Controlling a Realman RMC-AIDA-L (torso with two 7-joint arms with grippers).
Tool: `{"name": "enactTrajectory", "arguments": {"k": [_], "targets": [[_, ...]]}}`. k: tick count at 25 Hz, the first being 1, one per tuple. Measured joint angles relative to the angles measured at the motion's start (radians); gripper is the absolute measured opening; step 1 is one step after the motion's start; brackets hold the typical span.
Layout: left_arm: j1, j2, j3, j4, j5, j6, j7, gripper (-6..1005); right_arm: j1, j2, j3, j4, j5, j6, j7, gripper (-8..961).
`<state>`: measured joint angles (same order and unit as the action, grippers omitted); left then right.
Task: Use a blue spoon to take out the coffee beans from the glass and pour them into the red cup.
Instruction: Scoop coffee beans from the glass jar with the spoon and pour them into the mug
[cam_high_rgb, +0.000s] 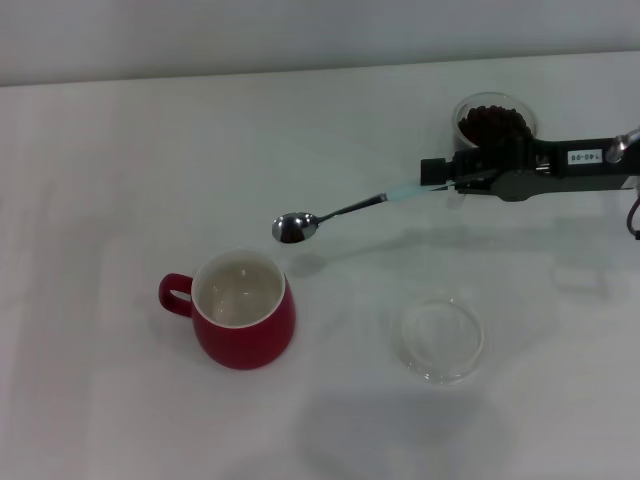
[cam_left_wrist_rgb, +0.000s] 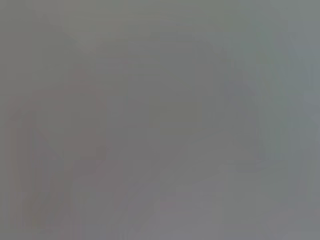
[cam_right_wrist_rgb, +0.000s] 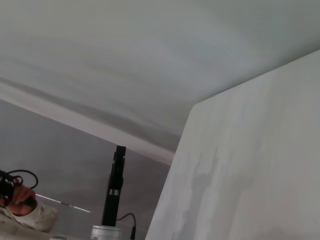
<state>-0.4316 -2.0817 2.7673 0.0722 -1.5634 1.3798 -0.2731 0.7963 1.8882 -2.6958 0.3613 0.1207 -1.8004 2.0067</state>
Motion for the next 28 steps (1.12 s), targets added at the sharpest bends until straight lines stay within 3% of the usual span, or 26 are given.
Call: {"name": "enactTrajectory", "arguments": {"k": [16, 28], "targets": [[-0.004, 0.000, 0.000, 0.011, 0.002, -0.023, 0.000, 832, 0.001, 0.073, -0.002, -0.010, 0.003, 0.042, -0.162, 150], [-0.003, 0.000, 0.004, 0.012, 0.007, -0.022, 0.000, 834, 0.016, 0.106, -0.001, -0.022, 0.005, 0.087, -0.259, 150]]}}
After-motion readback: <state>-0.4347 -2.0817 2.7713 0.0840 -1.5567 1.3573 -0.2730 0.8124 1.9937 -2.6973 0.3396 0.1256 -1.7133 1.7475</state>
